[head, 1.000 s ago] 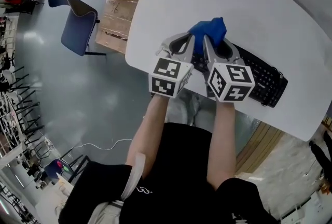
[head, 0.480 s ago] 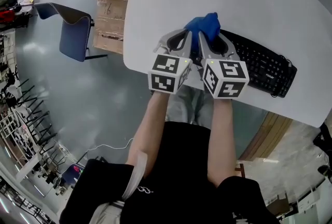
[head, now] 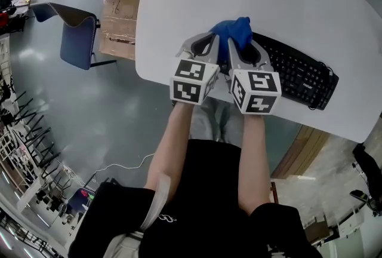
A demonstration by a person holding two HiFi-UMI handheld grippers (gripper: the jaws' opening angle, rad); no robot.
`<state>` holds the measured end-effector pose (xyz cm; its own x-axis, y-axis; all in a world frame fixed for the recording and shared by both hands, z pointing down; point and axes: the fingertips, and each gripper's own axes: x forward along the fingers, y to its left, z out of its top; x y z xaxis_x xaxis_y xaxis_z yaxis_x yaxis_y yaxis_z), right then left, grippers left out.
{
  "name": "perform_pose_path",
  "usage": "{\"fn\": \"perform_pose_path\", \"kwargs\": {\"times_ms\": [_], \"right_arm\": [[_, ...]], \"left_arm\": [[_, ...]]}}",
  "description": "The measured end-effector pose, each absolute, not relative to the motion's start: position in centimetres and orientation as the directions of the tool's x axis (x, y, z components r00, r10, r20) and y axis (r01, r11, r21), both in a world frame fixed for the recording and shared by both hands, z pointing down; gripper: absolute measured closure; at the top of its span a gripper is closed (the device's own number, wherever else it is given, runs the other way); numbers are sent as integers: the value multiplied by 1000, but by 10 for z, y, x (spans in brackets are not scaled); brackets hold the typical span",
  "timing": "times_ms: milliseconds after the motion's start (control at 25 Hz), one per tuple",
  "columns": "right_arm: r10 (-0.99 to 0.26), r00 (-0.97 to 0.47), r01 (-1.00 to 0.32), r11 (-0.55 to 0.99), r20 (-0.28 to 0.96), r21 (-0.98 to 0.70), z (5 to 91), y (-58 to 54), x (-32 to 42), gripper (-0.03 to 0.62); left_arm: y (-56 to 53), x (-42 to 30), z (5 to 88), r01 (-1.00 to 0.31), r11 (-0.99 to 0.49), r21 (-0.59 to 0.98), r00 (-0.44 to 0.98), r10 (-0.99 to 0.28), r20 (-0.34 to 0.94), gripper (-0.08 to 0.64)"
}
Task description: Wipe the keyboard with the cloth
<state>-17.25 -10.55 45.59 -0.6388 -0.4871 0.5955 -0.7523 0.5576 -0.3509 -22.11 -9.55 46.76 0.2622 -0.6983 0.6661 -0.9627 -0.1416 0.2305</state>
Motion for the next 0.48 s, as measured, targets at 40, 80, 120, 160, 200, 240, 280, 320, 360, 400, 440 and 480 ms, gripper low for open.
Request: {"fn": "perform_pose_path", "kwargs": {"times_ms": [40, 80, 120, 160, 200, 240, 280, 320, 360, 400, 440, 480], "right_arm": [[-489, -634, -756, 556, 599, -347, 457, -105, -171, 502], [-492, -629, -760, 553, 602, -342, 459, -105, -170, 502], [-495, -624, -763, 551, 605, -336, 460, -105, -168, 500], [-497, -620, -766, 550, 607, -332, 460, -105, -167, 502], [-499, -617, -769, 549, 608, -329, 461, -105, -166, 502], [-501, -616, -770, 547, 608, -329, 461, -105, -166, 502], [-503, -616, -770, 546, 606, -330, 461, -105, -166, 502], [-504, -617, -770, 545, 604, -332, 462, -105, -165, 500], [-503, -619, -769, 546, 603, -333, 463, -106, -165, 502], [-502, -621, -767, 547, 602, -336, 463, -106, -164, 500], [-500, -623, -766, 547, 602, -338, 464, -106, -163, 500], [-498, -624, -765, 547, 602, -340, 465, -107, -163, 500]], "left_arm": [[-95, -221, 470, -962, -140, 236, 265, -695, 669, 565], [-95, -219, 472, -961, -141, 239, 269, -691, 671, 564], [-95, -218, 473, -960, -145, 239, 272, -689, 672, 564], [-95, -216, 473, -960, -151, 236, 273, -688, 673, 565], [-96, -215, 474, -961, -157, 229, 273, -687, 673, 564], [-96, -214, 475, -961, -162, 222, 272, -686, 675, 565], [-97, -213, 476, -962, -166, 215, 269, -684, 678, 565], [-97, -213, 477, -963, -168, 210, 267, -682, 681, 565], [-98, -212, 478, -964, -168, 206, 265, -681, 683, 564], [-98, -212, 478, -965, -168, 203, 262, -682, 683, 565], [-99, -211, 478, -965, -167, 201, 260, -684, 681, 564], [-100, -211, 478, -966, -167, 197, 257, -686, 680, 565]]}}
